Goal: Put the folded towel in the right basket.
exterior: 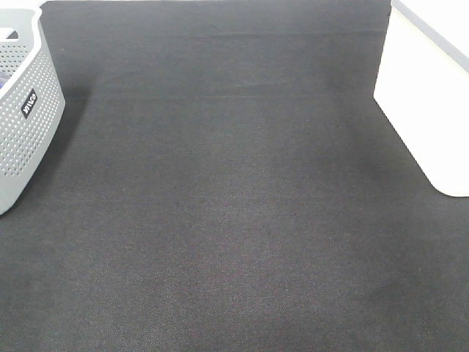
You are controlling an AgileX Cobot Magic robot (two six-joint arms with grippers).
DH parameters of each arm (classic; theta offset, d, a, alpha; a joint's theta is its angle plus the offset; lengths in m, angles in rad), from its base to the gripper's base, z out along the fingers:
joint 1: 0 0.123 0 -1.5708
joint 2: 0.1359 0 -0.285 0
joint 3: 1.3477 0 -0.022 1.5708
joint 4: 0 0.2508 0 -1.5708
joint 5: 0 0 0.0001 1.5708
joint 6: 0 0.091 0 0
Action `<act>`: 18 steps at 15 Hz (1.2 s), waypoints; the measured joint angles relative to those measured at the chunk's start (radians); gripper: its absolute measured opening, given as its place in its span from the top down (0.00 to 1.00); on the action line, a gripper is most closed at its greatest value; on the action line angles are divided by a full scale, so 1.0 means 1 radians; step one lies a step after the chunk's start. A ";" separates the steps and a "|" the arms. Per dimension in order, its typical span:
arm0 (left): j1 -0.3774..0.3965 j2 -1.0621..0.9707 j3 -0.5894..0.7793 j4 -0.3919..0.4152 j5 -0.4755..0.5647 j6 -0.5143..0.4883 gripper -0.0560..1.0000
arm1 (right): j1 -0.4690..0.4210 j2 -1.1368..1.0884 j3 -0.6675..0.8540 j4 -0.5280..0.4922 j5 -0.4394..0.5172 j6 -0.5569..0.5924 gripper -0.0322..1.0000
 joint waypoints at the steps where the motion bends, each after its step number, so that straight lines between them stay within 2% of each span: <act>1: 0.000 0.000 0.000 0.000 0.000 0.000 0.12 | 0.011 -0.021 0.002 0.008 0.000 0.000 0.21; 6: 0.000 0.000 0.000 0.000 0.000 0.000 0.12 | 0.144 -0.125 0.007 0.017 0.001 0.000 0.20; 10: 0.000 0.000 0.000 0.000 0.000 0.000 0.12 | 0.284 -0.222 0.154 -0.040 0.001 0.013 0.20; 12: 0.000 0.000 0.000 0.000 0.000 0.000 0.12 | 0.309 -0.297 0.271 -0.111 0.000 0.035 0.20; 13: 0.000 0.000 0.000 0.000 0.000 0.000 0.12 | 0.309 -0.297 0.271 -0.111 0.000 0.035 0.20; 15: 0.000 0.000 0.000 0.000 0.000 0.000 0.12 | 0.309 -0.416 0.432 -0.149 -0.001 0.044 0.20; 18: 0.000 0.000 0.000 0.000 0.000 0.000 0.12 | 0.309 -0.675 0.750 -0.199 -0.001 0.051 0.20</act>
